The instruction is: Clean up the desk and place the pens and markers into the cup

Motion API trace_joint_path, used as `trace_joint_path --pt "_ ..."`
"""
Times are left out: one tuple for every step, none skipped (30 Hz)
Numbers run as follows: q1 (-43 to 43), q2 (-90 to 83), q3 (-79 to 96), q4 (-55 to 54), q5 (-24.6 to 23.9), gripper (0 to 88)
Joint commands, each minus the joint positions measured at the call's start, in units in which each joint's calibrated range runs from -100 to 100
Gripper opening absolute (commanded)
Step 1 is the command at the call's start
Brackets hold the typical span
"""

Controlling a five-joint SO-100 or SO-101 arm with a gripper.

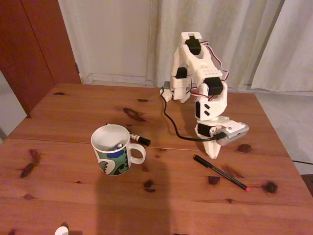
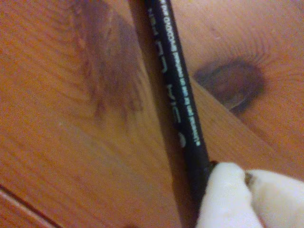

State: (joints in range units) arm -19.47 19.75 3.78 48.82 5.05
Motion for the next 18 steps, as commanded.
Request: trace_joint_path --pt "0.4 -0.7 -3.9 -0.2 0.2 6.1" --pt "0.4 -0.7 -3.9 -0.2 0.3 8.3" --pt "0.5 -0.7 -3.9 -0.2 0.6 10.3" --pt "0.5 -0.7 -3.7 -0.2 0.8 11.2" --pt "0.5 -0.6 -3.6 -0.2 0.9 11.8" --pt "0.5 -0.6 -3.6 -0.2 0.9 12.3" --pt "0.5 -0.6 -3.6 -0.2 0.9 12.5" --pt "0.5 -0.6 -3.5 -0.2 0.9 12.6" --pt "0.5 -0.5 -3.5 -0.2 0.9 12.6" --pt "0.5 -0.3 -3.5 -0.2 0.9 12.6" --pt "0.5 0.3 -3.5 -0.2 0.9 12.6" --pt "0.5 1.1 -3.9 -0.2 0.9 12.6" --pt "0.5 2.1 -4.2 -0.2 0.9 12.6" --pt "0.5 3.0 -4.4 -0.2 0.9 12.6" --pt "0.5 3.5 -4.4 -0.3 0.9 12.6" --pt "0.5 3.9 -4.4 -0.3 0.9 12.6" --pt "0.5 4.2 -4.5 -0.4 0.9 12.6" --pt "0.5 4.4 -4.5 -0.4 0.9 12.6"
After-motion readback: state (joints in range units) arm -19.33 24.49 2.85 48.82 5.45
